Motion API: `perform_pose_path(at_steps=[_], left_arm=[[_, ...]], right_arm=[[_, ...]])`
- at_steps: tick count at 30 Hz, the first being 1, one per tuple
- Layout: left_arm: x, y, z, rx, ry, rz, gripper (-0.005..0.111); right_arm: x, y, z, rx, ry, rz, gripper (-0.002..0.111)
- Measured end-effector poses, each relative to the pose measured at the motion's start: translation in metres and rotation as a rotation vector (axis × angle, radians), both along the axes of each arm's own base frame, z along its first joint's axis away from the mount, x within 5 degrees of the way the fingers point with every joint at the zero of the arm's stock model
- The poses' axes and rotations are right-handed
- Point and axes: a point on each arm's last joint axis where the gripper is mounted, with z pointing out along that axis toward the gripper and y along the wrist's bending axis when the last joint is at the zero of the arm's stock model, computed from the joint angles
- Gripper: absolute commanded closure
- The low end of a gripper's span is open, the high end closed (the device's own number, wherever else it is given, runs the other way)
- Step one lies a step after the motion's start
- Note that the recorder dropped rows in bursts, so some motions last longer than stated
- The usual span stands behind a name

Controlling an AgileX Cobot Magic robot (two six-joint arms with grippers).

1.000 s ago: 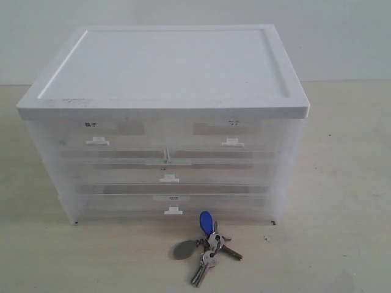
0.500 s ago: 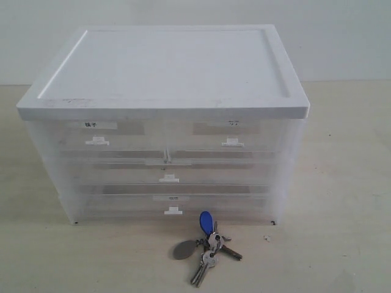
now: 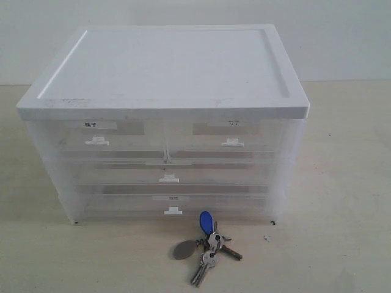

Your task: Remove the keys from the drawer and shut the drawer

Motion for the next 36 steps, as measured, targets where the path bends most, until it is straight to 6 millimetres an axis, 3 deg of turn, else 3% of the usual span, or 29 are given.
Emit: perform_pose_path(at_steps=[30,33,36], left_arm=[[0.0,0.0,0.0,-0.008,0.001,-0.001,0.102],[0.0,0.0,0.0,-0.008,0.001,-0.001,0.102],[0.0,0.0,0.0,-0.008,0.001,-0.001,0.102]], right_arm=[[0.0,0.0,0.0,0.0,-0.001,0.001,0.108],[0.003,0.0,-0.008,0.0,0.019,0.0,0.108],[0.008,-0.001,-0.029,0.089,0.079,0.021,0.108]])
